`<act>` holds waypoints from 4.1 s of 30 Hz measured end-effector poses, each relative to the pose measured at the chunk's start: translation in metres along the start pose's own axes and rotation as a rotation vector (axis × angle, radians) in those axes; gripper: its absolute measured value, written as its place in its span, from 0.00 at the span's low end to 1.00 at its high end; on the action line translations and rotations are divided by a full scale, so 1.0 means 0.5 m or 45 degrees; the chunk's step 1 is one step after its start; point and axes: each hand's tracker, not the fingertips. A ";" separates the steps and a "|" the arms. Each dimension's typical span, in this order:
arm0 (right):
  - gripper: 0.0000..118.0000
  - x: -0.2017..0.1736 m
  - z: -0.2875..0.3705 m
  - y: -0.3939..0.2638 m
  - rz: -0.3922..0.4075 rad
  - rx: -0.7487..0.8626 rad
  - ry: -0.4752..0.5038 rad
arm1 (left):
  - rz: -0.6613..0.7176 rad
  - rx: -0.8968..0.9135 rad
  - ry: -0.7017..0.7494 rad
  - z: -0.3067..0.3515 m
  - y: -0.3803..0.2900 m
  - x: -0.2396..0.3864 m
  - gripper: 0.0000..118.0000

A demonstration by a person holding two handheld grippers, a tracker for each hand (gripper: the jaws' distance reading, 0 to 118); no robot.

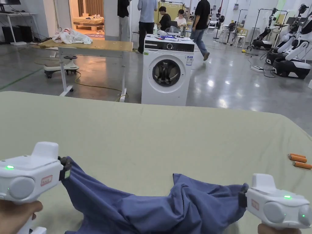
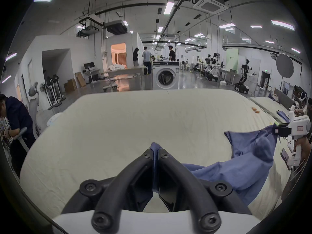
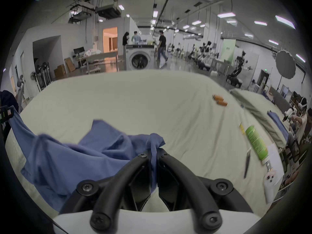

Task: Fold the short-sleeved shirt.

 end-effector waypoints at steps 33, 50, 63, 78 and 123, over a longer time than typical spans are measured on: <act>0.03 0.075 0.209 0.578 -0.011 0.519 -0.125 | 0.160 0.357 0.258 0.097 0.480 -0.210 0.00; 0.03 0.075 0.112 0.449 0.004 0.480 -0.143 | 0.150 0.303 0.236 0.030 0.330 -0.214 0.00; 0.03 0.088 0.054 0.075 0.035 0.270 -0.131 | 0.215 0.128 0.217 0.060 -0.053 -0.191 0.00; 0.03 0.080 0.240 -0.099 0.104 0.254 -0.166 | 0.226 0.158 0.243 0.251 -0.183 -0.175 0.00; 0.02 -0.255 0.259 -0.057 -0.003 0.660 0.033 | -0.028 0.429 0.226 0.191 -0.133 0.098 0.00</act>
